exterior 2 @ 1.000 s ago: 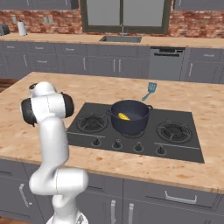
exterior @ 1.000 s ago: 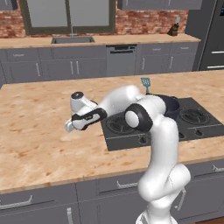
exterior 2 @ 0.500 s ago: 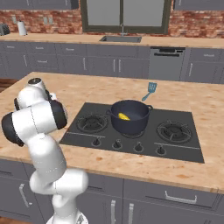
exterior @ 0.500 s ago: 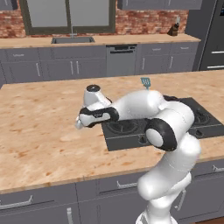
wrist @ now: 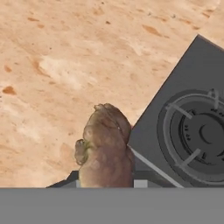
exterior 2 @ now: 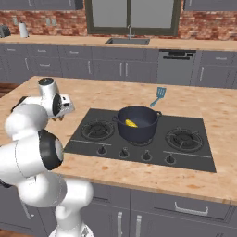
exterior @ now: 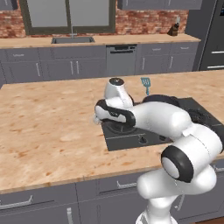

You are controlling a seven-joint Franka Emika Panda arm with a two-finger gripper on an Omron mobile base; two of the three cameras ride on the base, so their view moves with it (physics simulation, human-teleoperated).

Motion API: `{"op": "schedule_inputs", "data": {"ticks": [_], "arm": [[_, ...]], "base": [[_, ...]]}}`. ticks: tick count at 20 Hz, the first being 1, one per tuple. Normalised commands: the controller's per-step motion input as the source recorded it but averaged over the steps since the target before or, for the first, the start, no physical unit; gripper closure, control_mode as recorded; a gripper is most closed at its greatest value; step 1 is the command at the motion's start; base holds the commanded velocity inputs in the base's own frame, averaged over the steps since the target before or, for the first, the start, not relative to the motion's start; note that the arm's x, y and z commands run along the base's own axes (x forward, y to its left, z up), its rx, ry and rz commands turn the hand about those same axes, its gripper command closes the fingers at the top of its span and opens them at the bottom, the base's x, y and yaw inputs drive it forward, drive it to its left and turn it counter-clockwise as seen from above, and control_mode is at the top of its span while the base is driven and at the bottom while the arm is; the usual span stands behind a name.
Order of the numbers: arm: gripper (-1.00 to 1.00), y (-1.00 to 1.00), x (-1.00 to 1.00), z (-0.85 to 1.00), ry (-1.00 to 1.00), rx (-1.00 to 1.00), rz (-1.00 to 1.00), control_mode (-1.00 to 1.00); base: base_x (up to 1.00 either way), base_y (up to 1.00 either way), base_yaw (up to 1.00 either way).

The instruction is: Put the corn and mushroom in the pot. Retrieve the spatula and lightly stir the vegetables in the pot.

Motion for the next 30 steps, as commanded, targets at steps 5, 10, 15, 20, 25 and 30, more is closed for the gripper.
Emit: {"op": "schedule_inputs", "data": {"ticks": [5,10,15,20,25,30], "arm": [[1.00,-0.85,-0.15,0.50,0.02,0.00,-0.07,-1.00],[1.00,-0.93,-0.03,0.36,0.09,0.00,-0.11,-1.00],[1.00,-0.97,0.07,0.26,0.15,0.00,-0.10,-1.00],[1.00,-0.93,0.22,0.23,0.15,0.00,-0.12,-1.00],[1.00,-0.87,0.29,0.11,0.17,0.00,-0.12,-1.00],[1.00,-0.77,0.36,-0.03,0.05,0.00,-0.04,-1.00]], "base": [[0.00,0.00,0.00],[0.00,0.00,0.00],[0.00,0.00,0.00],[0.00,0.00,0.00],[0.00,0.00,0.00],[0.00,0.00,0.00]]}}
